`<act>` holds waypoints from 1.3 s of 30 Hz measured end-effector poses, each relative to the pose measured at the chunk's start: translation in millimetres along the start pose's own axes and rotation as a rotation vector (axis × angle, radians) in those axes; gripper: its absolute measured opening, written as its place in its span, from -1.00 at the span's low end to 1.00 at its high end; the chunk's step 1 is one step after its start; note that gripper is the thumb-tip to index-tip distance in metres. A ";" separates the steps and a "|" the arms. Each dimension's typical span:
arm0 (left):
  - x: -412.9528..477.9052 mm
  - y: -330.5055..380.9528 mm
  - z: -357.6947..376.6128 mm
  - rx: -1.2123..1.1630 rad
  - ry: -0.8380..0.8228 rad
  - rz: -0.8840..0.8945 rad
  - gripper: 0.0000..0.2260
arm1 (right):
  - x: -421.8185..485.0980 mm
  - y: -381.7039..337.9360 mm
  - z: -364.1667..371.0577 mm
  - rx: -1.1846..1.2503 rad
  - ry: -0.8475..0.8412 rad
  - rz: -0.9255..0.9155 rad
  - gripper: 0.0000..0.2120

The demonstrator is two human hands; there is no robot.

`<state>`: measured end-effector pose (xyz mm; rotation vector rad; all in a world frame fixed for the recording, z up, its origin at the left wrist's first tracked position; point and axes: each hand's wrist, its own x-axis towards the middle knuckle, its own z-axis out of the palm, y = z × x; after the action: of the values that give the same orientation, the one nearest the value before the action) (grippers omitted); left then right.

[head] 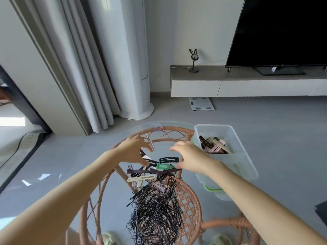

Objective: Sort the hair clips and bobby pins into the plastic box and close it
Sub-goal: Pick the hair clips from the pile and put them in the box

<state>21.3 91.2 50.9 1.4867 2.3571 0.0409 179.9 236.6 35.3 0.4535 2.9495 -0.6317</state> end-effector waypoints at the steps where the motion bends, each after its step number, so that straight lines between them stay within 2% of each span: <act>1: -5.2 -4.5 5.6 -0.032 -0.041 -0.018 -0.50 | 6.3 -0.2 5.6 -0.012 -0.082 0.016 -0.39; 4: -9.6 -15.0 21.9 -0.007 -0.121 -0.026 -0.36 | 20.4 -4.5 15.2 -0.023 -0.195 0.044 -0.23; 8: -9.4 -15.4 34.4 0.010 -0.116 -0.010 -0.28 | 34.8 -9.9 20.0 0.070 -0.254 0.094 -0.27; 11: -9.1 -11.1 31.7 -0.070 -0.127 -0.029 -0.29 | 39.9 -12.7 21.7 0.124 -0.319 0.109 -0.45; 14: -14.9 -6.0 25.5 -0.146 -0.106 -0.015 -0.48 | 39.1 -14.4 22.9 0.085 -0.347 0.053 -0.79; 20: -17.3 -6.2 26.5 -0.158 -0.039 -0.043 -0.78 | 22.1 -13.8 19.3 0.115 -0.149 0.049 -0.86; 24: -15.6 -11.7 29.0 -0.141 0.068 -0.051 -0.83 | 3.5 -15.7 6.7 0.128 0.004 0.030 -0.82; 27: -19.8 -15.3 21.0 -0.199 0.160 -0.054 -0.83 | -14.4 -9.7 -17.9 0.152 0.237 0.056 -0.91; 29: -22.6 -17.8 13.9 -0.271 0.216 -0.061 -0.82 | -24.3 7.2 -35.5 0.151 0.381 0.110 -0.84; 31: -23.6 -16.7 5.4 -0.351 0.244 -0.081 -0.84 | -33.2 29.9 -50.7 0.085 0.456 0.222 -0.70; 33: -22.7 -12.6 -3.7 -0.392 0.261 -0.077 -0.88 | -36.4 54.4 -58.4 -0.034 0.476 0.347 -0.66; 36: -20.2 -0.8 -17.2 -0.432 0.287 -0.062 -0.89 | -33.2 81.2 -57.8 -0.085 0.379 0.424 -0.81; 38: -17.6 10.2 -26.6 -0.471 0.317 -0.053 -0.89 | -30.9 90.7 -54.5 -0.023 0.281 0.416 -0.93; 39: -15.8 16.4 -30.8 -0.498 0.333 -0.046 -0.89 | -30.3 93.4 -52.5 0.017 0.260 0.413 -0.84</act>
<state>32.2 89.7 87.6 1.2485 2.3770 0.8564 235.9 331.5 51.6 1.1870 2.9358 -0.5812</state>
